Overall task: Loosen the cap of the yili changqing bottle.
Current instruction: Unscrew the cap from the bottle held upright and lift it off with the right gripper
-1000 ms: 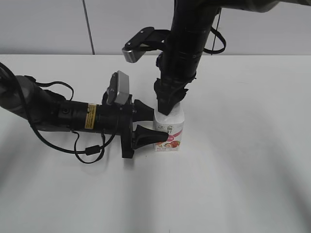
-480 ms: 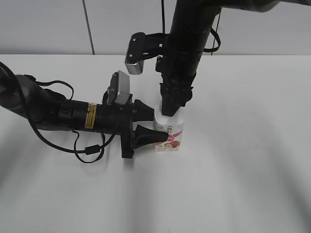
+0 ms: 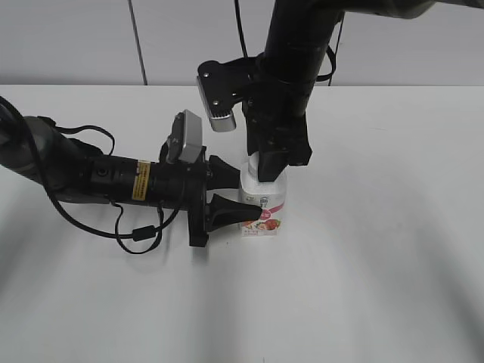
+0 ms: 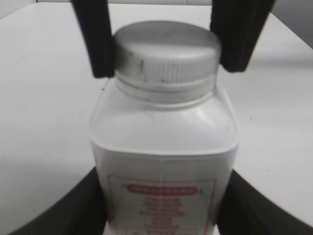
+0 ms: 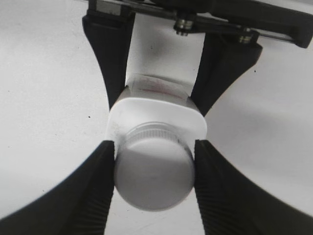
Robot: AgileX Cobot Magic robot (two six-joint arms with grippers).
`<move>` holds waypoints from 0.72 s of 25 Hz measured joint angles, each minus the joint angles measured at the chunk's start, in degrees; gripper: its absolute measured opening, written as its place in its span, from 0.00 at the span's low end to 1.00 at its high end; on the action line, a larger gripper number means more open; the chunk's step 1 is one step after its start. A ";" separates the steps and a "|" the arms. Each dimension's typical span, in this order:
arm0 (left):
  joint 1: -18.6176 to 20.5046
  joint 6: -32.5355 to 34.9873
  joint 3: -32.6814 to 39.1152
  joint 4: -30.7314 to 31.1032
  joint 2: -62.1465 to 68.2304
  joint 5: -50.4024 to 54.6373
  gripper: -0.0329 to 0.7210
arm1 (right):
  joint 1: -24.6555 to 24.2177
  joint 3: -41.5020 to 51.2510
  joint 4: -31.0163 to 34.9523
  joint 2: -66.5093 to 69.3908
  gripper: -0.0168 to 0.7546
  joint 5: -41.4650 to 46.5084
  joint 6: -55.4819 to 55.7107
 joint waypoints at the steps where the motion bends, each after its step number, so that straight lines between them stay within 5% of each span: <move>1: 0.00 0.00 0.00 -0.01 0.00 0.07 0.56 | 0.00 0.00 0.00 0.00 0.53 0.00 -0.06; 6: 0.00 0.00 -0.06 0.23 -0.06 0.18 0.56 | 0.00 -0.71 0.65 0.00 0.53 0.62 3.04; 18: 0.00 -0.30 -0.06 0.59 -0.11 0.21 0.56 | 0.00 -4.66 1.92 -2.12 0.65 1.04 36.44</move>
